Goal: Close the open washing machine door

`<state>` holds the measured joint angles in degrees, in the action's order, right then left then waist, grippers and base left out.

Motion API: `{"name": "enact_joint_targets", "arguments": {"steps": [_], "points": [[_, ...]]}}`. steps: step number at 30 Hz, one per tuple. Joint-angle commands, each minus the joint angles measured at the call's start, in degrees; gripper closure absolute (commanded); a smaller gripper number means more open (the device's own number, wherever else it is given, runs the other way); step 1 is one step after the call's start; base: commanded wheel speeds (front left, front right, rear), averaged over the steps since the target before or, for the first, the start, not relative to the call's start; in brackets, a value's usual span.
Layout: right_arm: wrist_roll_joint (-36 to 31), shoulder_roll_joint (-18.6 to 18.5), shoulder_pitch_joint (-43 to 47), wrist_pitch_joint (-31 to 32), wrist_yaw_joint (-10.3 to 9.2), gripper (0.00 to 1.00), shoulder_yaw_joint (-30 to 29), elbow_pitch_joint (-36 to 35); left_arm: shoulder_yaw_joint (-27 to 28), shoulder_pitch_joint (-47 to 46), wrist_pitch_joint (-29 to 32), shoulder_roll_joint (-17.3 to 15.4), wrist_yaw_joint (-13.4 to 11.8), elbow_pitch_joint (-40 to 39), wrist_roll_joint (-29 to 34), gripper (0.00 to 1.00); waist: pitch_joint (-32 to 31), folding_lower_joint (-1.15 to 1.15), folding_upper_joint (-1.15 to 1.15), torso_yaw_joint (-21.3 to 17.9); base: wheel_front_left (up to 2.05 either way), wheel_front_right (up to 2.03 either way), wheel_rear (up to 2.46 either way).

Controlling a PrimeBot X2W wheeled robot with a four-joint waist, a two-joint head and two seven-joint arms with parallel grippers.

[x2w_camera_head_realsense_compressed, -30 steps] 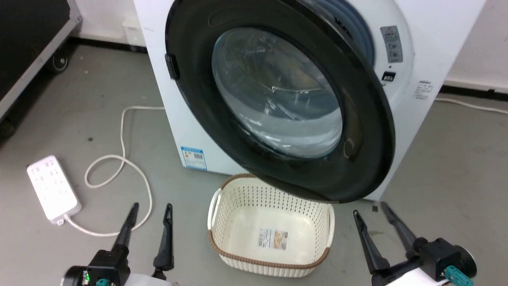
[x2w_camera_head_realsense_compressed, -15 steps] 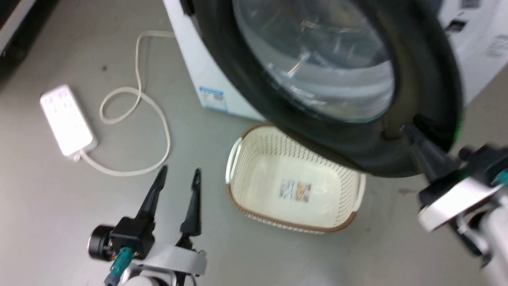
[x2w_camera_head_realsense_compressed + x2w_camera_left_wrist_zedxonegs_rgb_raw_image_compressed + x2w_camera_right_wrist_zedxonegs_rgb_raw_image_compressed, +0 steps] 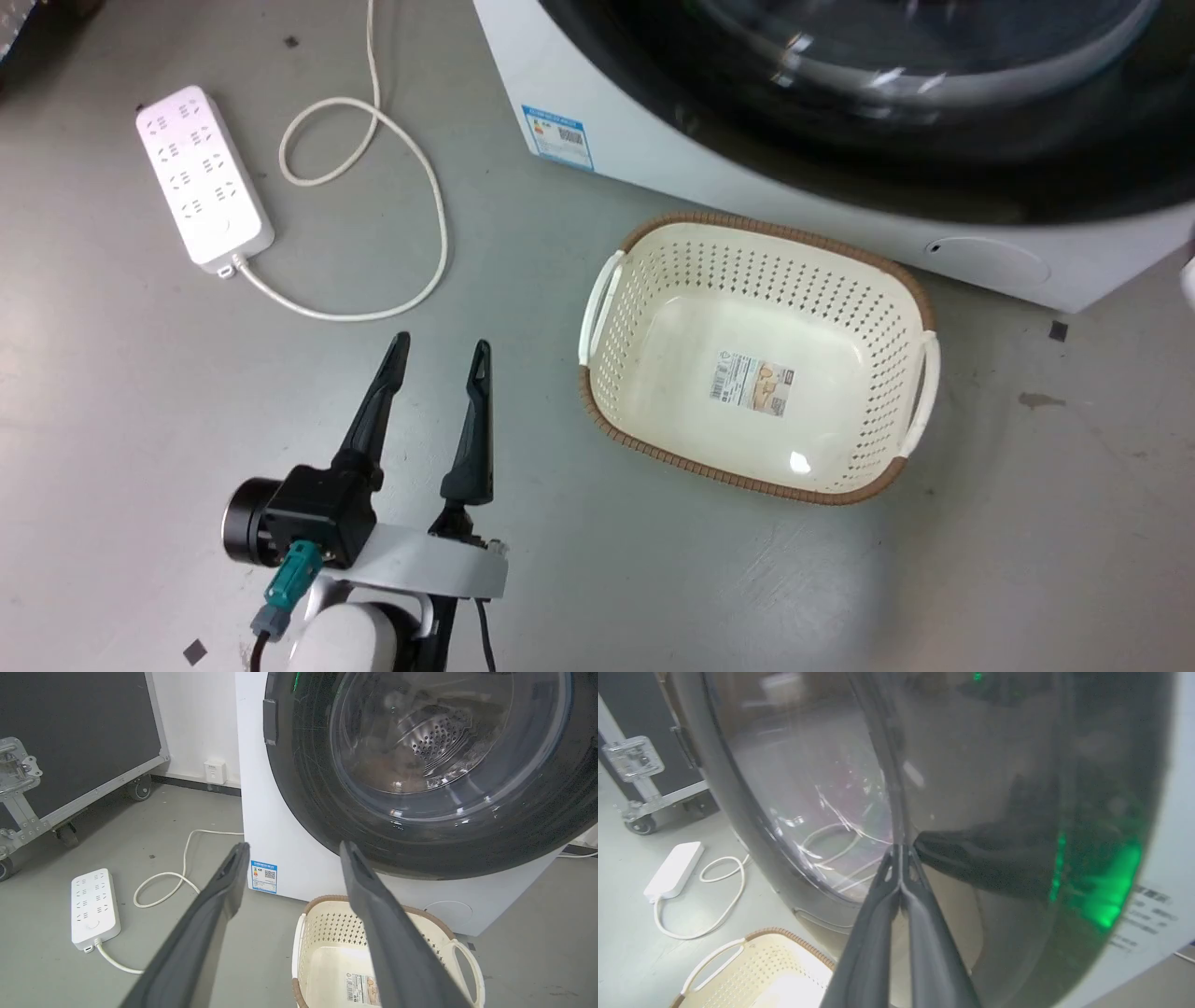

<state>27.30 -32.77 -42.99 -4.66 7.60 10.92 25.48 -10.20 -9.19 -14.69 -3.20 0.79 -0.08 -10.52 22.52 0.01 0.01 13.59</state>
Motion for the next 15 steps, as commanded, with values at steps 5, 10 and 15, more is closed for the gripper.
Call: {"name": "enact_joint_targets", "arguments": {"steps": [5, 10, 15], "points": [[0.0, 0.9, -6.7, 0.3, -0.11, 1.0, -3.9, 7.7, 0.0, -1.5, -0.3, 0.2, 0.5, 0.4, 0.2, 0.0, 0.6, -0.01, -0.01, 0.4, 0.0, 0.0, 0.0], [-0.8, 2.4, -9.2, -0.8, -0.11, 1.0, -4.2, 12.3, 0.4, -1.6, -0.3, 0.3, 0.5, 0.9, 0.4, 0.0, 0.0, -0.01, -0.01, 0.0, 0.0, 0.0, 0.0], [0.1, 3.7, -8.0, -3.2, -0.11, 1.0, -2.3, 14.6, 1.0, -1.0, -0.3, 0.3, 0.9, 1.6, 0.6, 0.0, -2.6, -0.01, -0.01, -1.0, 0.0, 0.0, 0.0]]}}
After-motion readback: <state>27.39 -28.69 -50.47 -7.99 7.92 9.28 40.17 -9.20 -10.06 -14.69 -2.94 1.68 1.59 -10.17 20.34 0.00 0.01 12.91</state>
